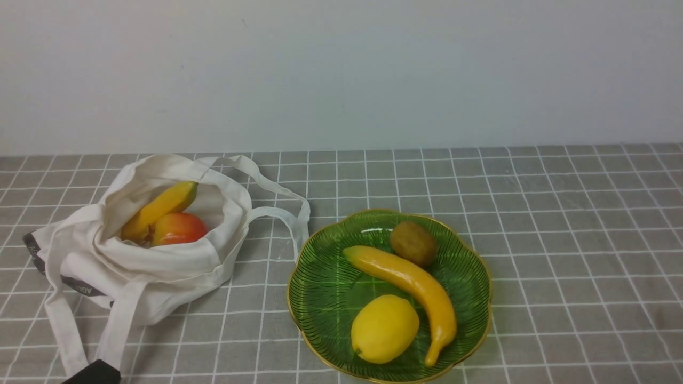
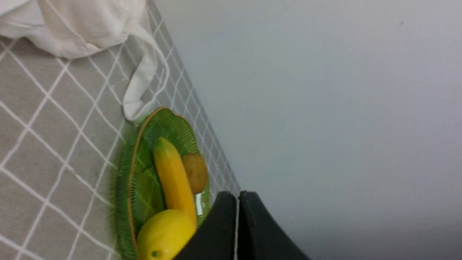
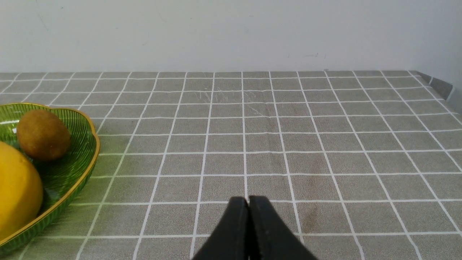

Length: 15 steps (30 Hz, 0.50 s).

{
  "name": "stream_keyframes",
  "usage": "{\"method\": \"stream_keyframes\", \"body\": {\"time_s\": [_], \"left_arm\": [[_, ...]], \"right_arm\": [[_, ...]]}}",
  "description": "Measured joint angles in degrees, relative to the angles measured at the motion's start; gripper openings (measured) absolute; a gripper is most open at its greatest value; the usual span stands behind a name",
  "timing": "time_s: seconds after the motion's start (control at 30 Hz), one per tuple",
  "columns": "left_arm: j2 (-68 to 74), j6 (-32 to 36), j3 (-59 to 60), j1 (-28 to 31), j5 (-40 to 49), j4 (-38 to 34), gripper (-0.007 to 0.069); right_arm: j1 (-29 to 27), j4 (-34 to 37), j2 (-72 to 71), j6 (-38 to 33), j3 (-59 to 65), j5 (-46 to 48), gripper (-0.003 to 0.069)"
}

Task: Take the fruit out of the bag on the grey coffee tablecloth and place them on the plate.
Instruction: 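Reach into the white bag and grasp the banana with the left gripper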

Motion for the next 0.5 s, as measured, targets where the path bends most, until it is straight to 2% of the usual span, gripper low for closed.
{"method": "stream_keyframes", "body": {"time_s": [0.03, 0.07, 0.1, 0.13, 0.17, 0.23, 0.33, 0.5], "left_arm": [[0.0, 3.8, -2.3, 0.0, 1.1, 0.0, -0.0008], [0.0, 4.5, -2.8, 0.0, 1.3, 0.0, -0.0008], [0.2, 9.7, -7.0, 0.0, 2.3, 1.0, -0.0008], [0.4, 11.1, -8.3, 0.0, 2.5, 1.3, -0.0008], [2.2, 15.8, -13.1, 0.0, 2.9, 3.0, -0.0008], [6.3, 18.5, -18.2, 0.0, 3.6, 5.9, -0.0008], [19.3, 20.9, -28.1, 0.0, 11.4, 16.4, -0.0008], [42.0, 18.1, -41.4, 0.0, 31.5, 39.1, -0.0008]], "right_arm": [[0.0, 0.0, 0.0, 0.0, 0.0, 0.0, -0.0016], [0.0, 0.0, 0.0, 0.0, 0.0, 0.0, -0.0016], [0.0, 0.0, 0.0, 0.0, 0.0, 0.0, -0.0016], [0.0, 0.0, 0.0, 0.0, 0.0, 0.0, -0.0016], [0.0, 0.0, 0.0, 0.0, 0.0, 0.0, -0.0016], [0.0, 0.0, 0.0, 0.0, 0.0, 0.0, -0.0016], [0.0, 0.0, 0.0, 0.0, 0.0, 0.0, -0.0016], [0.0, 0.0, 0.0, 0.0, 0.0, 0.0, -0.0016]]}}
